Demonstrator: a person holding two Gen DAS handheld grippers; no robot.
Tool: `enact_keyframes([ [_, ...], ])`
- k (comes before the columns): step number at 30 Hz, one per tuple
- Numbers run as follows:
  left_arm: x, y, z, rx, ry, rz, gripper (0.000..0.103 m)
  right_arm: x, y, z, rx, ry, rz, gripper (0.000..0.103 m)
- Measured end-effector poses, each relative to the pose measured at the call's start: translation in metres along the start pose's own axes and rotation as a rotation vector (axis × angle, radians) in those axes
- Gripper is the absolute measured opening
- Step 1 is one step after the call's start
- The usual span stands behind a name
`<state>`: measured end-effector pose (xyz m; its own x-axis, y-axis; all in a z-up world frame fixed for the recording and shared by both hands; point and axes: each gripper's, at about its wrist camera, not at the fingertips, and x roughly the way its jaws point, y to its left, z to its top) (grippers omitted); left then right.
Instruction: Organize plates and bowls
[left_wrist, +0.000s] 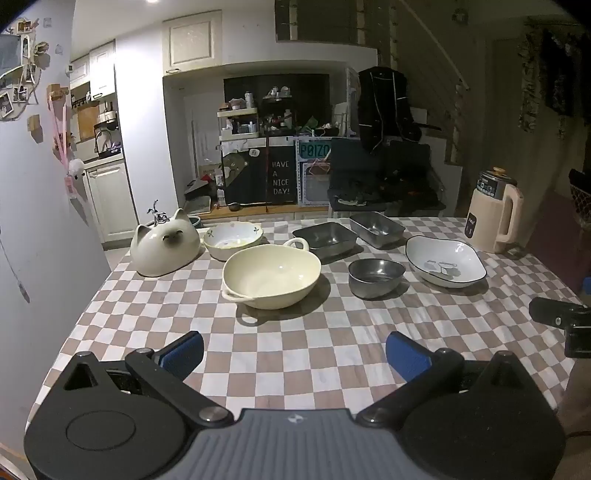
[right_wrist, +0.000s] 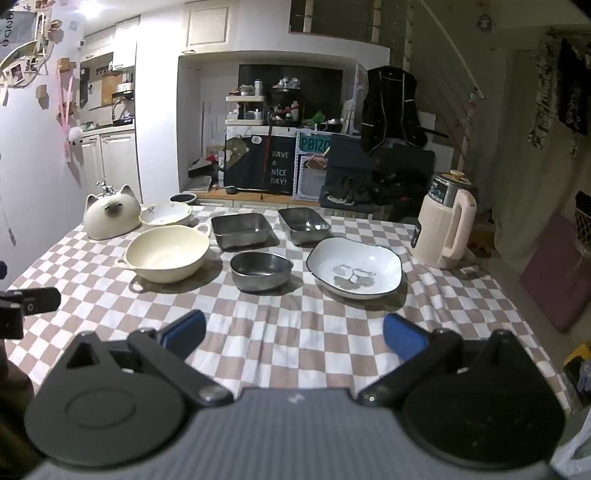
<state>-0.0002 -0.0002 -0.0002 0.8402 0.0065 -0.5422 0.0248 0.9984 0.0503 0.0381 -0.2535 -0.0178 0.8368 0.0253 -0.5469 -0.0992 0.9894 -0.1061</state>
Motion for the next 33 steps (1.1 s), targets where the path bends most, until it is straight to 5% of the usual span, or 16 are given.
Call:
enact_keyframes([
  [33, 0.0058, 0.0026, -0.0040, -0.026, 0.028, -0.006, 0.103, 0.0019, -0.0030, -0.0013, 0.035, 0.015, 0.003, 0.103],
])
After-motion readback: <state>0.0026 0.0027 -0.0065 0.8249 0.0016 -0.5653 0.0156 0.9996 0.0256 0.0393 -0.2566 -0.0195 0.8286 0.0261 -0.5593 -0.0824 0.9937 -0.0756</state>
